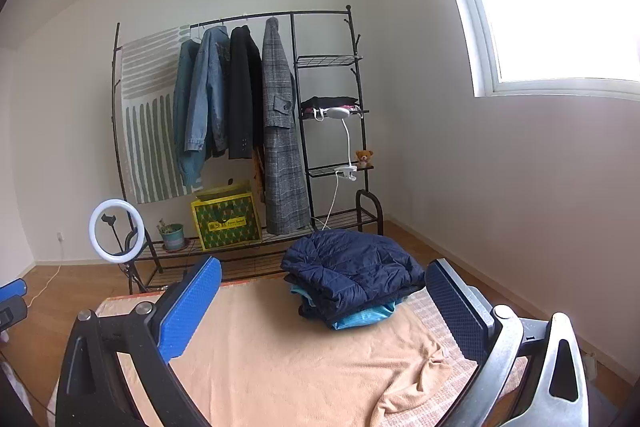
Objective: Fold large clothes
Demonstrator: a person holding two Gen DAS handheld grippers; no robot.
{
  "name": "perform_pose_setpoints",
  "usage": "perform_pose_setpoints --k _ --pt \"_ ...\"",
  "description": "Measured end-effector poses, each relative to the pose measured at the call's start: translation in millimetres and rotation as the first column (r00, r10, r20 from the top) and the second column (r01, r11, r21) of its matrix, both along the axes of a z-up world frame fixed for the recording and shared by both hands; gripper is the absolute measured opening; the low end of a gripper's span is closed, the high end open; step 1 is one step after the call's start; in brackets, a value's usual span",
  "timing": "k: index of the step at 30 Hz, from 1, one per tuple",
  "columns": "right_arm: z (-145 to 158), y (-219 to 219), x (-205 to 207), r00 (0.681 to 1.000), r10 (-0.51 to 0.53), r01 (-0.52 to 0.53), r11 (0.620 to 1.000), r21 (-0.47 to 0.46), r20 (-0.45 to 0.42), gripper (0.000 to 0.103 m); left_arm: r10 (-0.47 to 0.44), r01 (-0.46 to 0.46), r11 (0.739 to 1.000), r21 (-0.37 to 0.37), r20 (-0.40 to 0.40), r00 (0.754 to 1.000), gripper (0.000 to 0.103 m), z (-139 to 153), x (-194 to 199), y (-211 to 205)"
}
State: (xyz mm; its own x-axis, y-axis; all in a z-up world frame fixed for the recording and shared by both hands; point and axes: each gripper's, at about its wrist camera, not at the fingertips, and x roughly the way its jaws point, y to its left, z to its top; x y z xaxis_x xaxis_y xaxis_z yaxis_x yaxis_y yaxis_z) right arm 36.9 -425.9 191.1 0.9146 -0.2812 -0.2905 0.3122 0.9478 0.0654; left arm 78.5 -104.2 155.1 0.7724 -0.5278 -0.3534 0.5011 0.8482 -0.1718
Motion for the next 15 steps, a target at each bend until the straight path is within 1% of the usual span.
perform_pose_setpoints --k 8,15 --pt "-4.6 -6.8 5.1 0.999 -0.033 0.033 0.999 -0.022 -0.016 0.103 0.006 -0.007 1.000 0.019 0.039 0.999 0.103 -1.3 1.1 -6.5" --pt "-6.7 -3.7 7.5 0.999 -0.029 0.028 0.999 -0.040 -0.026 0.103 0.016 -0.018 0.999 0.033 0.037 0.999 0.103 -5.5 1.2 -6.1"
